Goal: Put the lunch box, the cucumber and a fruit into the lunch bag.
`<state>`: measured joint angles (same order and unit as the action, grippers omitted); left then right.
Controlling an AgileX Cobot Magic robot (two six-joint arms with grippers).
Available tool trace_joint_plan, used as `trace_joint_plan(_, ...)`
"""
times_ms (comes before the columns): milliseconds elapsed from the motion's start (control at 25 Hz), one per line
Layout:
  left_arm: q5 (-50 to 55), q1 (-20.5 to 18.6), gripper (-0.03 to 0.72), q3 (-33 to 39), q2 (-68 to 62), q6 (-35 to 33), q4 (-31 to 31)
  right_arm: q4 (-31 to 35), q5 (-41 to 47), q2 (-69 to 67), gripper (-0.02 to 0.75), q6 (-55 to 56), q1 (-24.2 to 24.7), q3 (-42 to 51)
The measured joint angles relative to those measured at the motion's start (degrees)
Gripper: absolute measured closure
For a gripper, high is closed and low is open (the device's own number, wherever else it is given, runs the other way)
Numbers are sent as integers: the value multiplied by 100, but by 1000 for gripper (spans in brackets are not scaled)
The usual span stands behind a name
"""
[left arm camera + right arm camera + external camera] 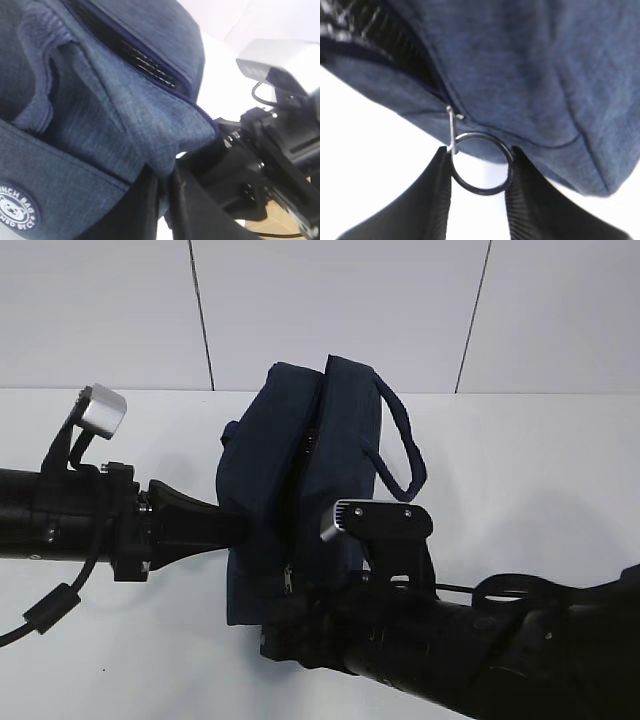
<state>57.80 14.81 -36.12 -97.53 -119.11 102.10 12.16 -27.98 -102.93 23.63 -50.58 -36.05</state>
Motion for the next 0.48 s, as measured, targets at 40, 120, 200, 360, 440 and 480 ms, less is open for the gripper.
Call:
trace_joint_plan(40, 0, 0, 678, 0, 0, 0, 0, -30, 62, 0, 503, 0, 0, 0)
trace_joint_plan(120, -5, 0, 678, 0, 0, 0, 0, -80, 118, 0, 503, 0, 0, 0)
trace_joint_plan(200, -14, 0, 678, 0, 0, 0, 0, -213, 139, 0, 504, 0, 0, 0)
trace_joint_plan(360, -71, 0, 679, 0, 0, 0, 0, -384, 231, 51, 504, 0, 0, 0)
trace_joint_plan(440, -80, 0, 679, 0, 0, 0, 11, -454, 255, 148, 505, 0, 0, 0)
trace_joint_plan(480, -80, 0, 679, 0, 0, 0, 12, -490, 291, 200, 505, -13, 0, 0)
